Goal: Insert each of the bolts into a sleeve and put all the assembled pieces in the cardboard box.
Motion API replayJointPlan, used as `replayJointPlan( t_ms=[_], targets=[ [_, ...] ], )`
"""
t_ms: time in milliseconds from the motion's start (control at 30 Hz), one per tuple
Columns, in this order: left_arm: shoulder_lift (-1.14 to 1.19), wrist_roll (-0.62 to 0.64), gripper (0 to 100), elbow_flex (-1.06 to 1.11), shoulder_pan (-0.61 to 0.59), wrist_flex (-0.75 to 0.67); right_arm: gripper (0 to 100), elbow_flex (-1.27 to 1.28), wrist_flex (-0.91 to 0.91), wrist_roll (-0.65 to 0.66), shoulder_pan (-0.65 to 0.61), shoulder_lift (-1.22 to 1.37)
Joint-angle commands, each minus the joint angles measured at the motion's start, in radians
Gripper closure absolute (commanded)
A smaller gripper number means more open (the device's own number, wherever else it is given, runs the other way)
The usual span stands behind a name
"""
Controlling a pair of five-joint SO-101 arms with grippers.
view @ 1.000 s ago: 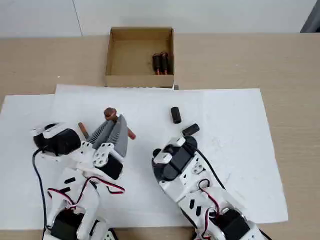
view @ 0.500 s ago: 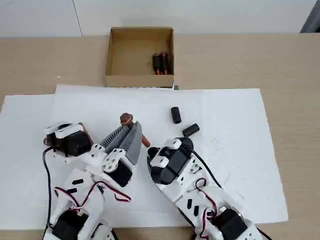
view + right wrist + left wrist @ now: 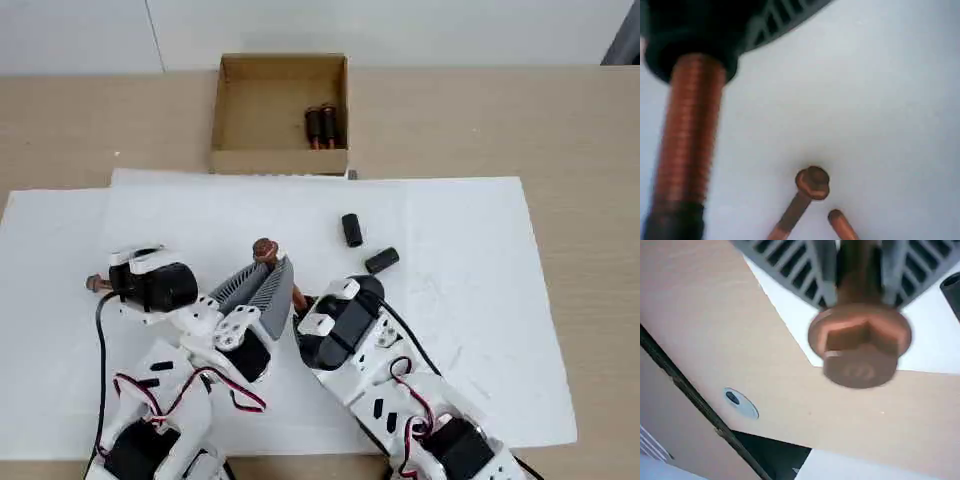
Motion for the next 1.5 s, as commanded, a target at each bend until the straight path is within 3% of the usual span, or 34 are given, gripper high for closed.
replayJointPlan(
  t_ms=[0, 300, 500, 800, 933, 1067, 1467],
  targets=[
    [-0.009, 0.005, 100, 0.012, 0.006, 0.008, 99.5, -0.011, -0.027, 0.011, -0.007, -0.007],
    [-0.009, -0.040, 100, 0.073, 0.135, 0.017, 99.5, -0.012, -0.027, 0.011, -0.007, -0.007],
    [-0.009, -0.101, 100, 0.087, 0.199, 0.135, 99.5, -0.012, -0.027, 0.011, -0.007, -0.007],
    [-0.009, -0.262, 99, 0.097, 0.129, 0.161, 99.5, -0.008, -0.027, 0.011, -0.007, -0.007],
    [-0.009, -0.318, 91, 0.097, 0.101, 0.160, 99.5, -0.005, -0.027, 0.011, -0.007, -0.007],
    [-0.009, -0.327, 86, 0.094, 0.097, 0.160, 99.5, -0.005, -0.027, 0.011, -0.007, -0.007],
    [-0.009, -0.322, 86, -0.027, 0.092, 0.160, 99.5, 0.006, -0.025, 0.011, -0.005, -0.007]
  ],
)
